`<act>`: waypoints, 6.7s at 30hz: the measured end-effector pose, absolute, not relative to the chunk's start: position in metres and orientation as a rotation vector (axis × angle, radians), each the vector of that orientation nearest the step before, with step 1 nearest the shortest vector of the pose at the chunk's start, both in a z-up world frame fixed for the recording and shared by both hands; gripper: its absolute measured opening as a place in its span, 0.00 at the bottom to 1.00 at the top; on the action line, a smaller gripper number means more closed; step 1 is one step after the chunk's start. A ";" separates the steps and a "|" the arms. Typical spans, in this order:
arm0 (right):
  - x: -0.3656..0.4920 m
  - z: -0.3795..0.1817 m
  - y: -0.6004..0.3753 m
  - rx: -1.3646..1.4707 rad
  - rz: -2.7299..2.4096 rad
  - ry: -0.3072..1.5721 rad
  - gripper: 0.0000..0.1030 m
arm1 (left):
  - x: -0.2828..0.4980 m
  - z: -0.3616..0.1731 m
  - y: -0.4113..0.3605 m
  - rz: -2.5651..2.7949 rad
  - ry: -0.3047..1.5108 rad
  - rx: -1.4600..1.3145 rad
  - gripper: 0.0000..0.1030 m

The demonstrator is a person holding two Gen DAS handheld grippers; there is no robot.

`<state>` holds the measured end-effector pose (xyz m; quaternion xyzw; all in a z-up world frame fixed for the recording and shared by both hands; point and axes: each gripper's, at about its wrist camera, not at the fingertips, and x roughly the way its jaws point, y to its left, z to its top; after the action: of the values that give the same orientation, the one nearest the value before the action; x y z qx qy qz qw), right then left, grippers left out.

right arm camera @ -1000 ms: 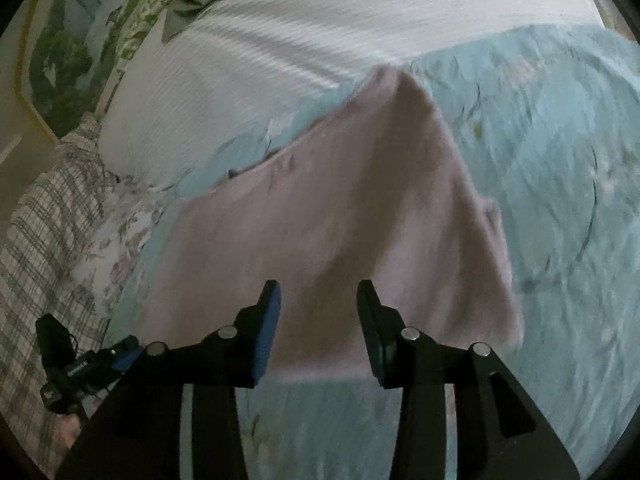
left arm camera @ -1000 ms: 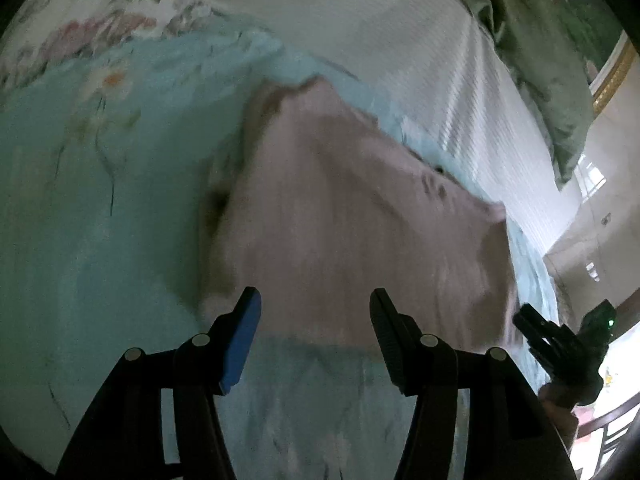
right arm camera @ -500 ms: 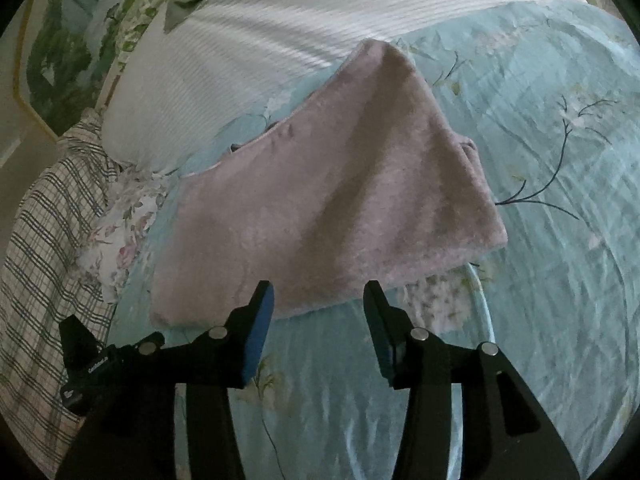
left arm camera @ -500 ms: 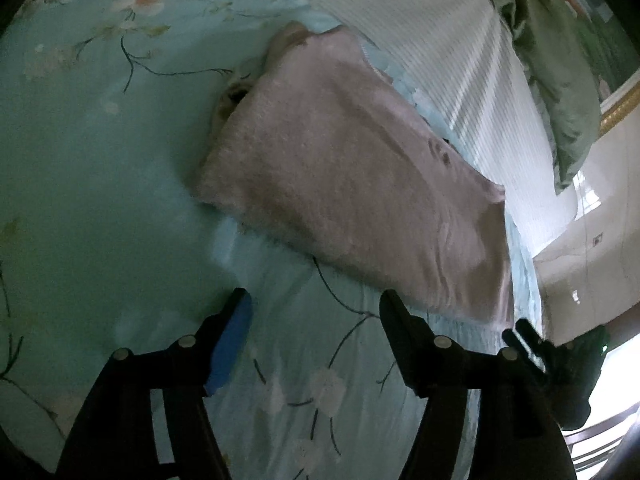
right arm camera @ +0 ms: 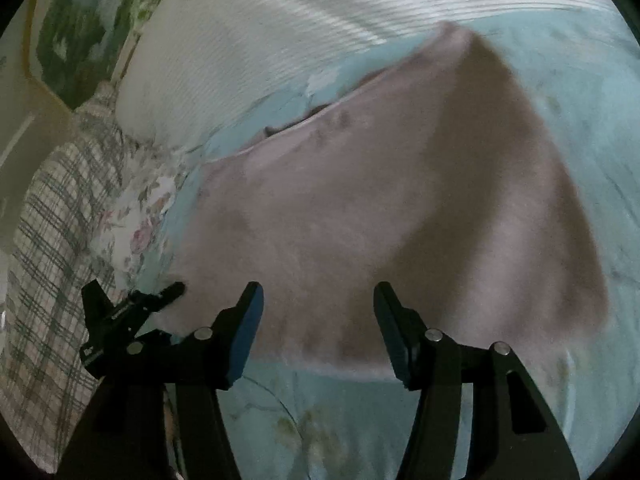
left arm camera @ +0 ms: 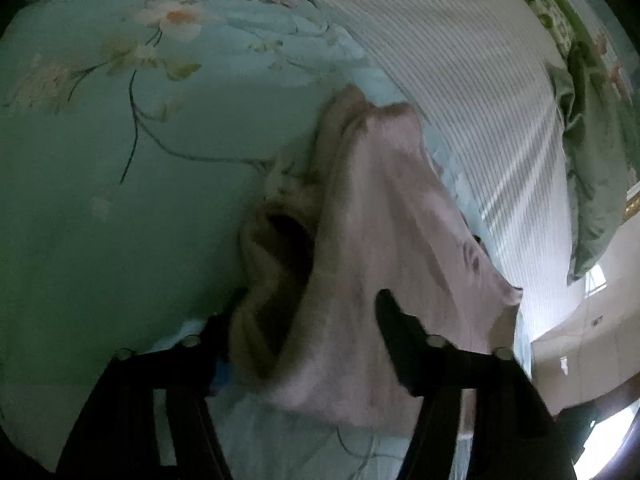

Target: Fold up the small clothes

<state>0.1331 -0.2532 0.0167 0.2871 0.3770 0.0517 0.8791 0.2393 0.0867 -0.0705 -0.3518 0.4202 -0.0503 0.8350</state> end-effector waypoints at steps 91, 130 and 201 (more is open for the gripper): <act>0.119 0.016 -0.403 0.603 0.001 0.793 0.76 | 0.248 -0.020 -0.148 -0.654 0.934 -0.247 0.71; 0.134 0.035 -0.217 0.631 0.355 0.736 0.32 | 0.216 0.018 0.022 -0.539 0.848 -0.387 0.35; 0.066 -0.016 -0.134 0.455 0.122 0.858 0.00 | 0.078 -0.038 0.098 -0.507 0.944 -0.211 0.19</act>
<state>0.0656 -0.1338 -0.0158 0.2185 0.4121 0.0586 0.8826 0.0776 0.0979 -0.0380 -0.1003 0.4491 -0.2411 0.8545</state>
